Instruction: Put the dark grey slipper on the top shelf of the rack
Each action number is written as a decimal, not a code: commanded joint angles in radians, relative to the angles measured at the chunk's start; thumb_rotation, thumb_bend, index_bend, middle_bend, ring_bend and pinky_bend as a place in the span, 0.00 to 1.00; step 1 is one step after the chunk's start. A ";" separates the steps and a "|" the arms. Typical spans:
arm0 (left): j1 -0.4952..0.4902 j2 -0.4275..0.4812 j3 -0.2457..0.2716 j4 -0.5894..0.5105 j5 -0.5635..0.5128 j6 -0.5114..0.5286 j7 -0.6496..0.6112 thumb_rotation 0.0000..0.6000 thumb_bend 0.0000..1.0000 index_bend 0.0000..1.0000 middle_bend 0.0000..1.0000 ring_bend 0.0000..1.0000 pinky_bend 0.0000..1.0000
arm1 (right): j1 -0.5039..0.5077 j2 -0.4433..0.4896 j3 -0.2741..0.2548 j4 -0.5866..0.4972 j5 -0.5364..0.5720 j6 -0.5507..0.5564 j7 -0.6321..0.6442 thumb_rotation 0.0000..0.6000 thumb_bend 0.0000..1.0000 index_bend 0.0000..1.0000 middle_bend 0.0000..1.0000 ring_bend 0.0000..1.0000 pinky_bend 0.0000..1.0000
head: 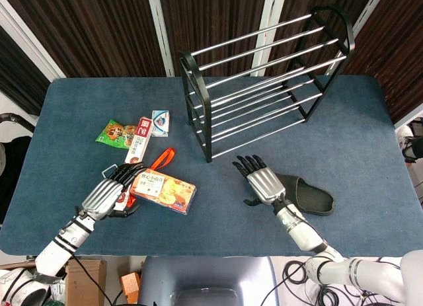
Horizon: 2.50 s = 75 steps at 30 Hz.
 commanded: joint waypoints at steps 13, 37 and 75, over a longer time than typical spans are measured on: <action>0.199 0.180 0.196 -0.102 0.141 0.231 0.273 1.00 0.34 0.00 0.00 0.00 0.04 | -0.187 0.303 -0.125 -0.273 -0.069 0.199 0.020 0.94 0.07 0.00 0.00 0.00 0.00; 0.546 -0.076 0.275 0.418 0.266 0.687 0.240 1.00 0.34 0.00 0.00 0.00 0.02 | -0.253 0.270 -0.145 0.113 0.138 -0.080 0.278 0.90 0.03 0.00 0.00 0.00 0.00; 0.538 -0.054 0.259 0.415 0.251 0.664 0.190 1.00 0.33 0.00 0.00 0.00 0.02 | -0.238 0.113 0.067 0.172 0.224 -0.018 0.466 1.00 0.07 0.93 0.67 0.63 0.72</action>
